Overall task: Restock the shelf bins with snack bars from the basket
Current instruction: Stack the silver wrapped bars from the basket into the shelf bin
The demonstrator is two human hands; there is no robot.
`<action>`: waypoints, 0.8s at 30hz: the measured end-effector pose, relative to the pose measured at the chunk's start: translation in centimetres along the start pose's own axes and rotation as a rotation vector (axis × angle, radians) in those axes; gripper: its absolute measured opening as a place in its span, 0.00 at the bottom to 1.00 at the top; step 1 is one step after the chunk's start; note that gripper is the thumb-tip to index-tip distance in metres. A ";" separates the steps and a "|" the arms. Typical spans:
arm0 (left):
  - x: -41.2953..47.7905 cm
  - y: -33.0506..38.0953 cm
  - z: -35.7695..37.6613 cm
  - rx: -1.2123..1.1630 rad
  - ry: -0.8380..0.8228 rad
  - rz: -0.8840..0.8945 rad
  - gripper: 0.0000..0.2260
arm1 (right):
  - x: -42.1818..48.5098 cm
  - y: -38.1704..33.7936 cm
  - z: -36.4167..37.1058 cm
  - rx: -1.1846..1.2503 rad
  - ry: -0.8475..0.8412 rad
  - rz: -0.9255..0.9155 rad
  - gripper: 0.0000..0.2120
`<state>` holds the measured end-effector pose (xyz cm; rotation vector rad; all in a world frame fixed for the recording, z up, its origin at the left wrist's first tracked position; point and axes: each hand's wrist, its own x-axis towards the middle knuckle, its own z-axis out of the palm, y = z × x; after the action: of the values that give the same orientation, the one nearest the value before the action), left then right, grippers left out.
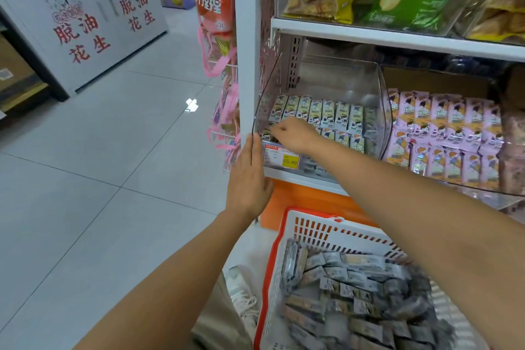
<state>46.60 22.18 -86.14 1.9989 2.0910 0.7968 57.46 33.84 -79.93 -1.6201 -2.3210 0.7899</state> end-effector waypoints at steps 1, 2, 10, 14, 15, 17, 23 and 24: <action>-0.1 0.0 -0.1 0.008 -0.003 0.001 0.41 | -0.2 0.1 -0.1 -0.061 -0.030 -0.012 0.21; -0.2 0.1 -0.2 0.019 -0.008 0.002 0.40 | -0.5 0.1 -0.2 -0.127 -0.056 -0.022 0.20; -2.5 0.7 -1.2 0.105 -0.068 -0.063 0.36 | -5.2 1.5 -1.4 0.006 0.194 -0.326 0.17; -5.5 2.0 -1.1 0.102 -0.087 -0.031 0.30 | -10.7 2.6 -0.8 0.114 0.350 -0.431 0.11; -6.5 2.4 -0.8 0.089 -0.107 -0.023 0.28 | -12.1 3.2 -0.3 0.136 0.360 -0.428 0.11; -8.6 2.9 0.2 0.058 -0.157 -0.031 0.26 | -14.8 4.8 1.1 0.151 0.325 -0.371 0.10; -14.4 2.5 5.7 0.128 -0.354 -0.118 0.30 | -19.5 12.9 7.7 0.000 0.014 -0.065 0.11; -15.3 2.4 6.6 0.128 -0.375 -0.147 0.32 | -20.0 14.4 8.9 -0.012 -0.068 0.009 0.11</action>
<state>53.35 9.22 -94.51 1.8490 2.0736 0.2429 72.60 16.44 -92.36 -1.6344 -2.3702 0.8473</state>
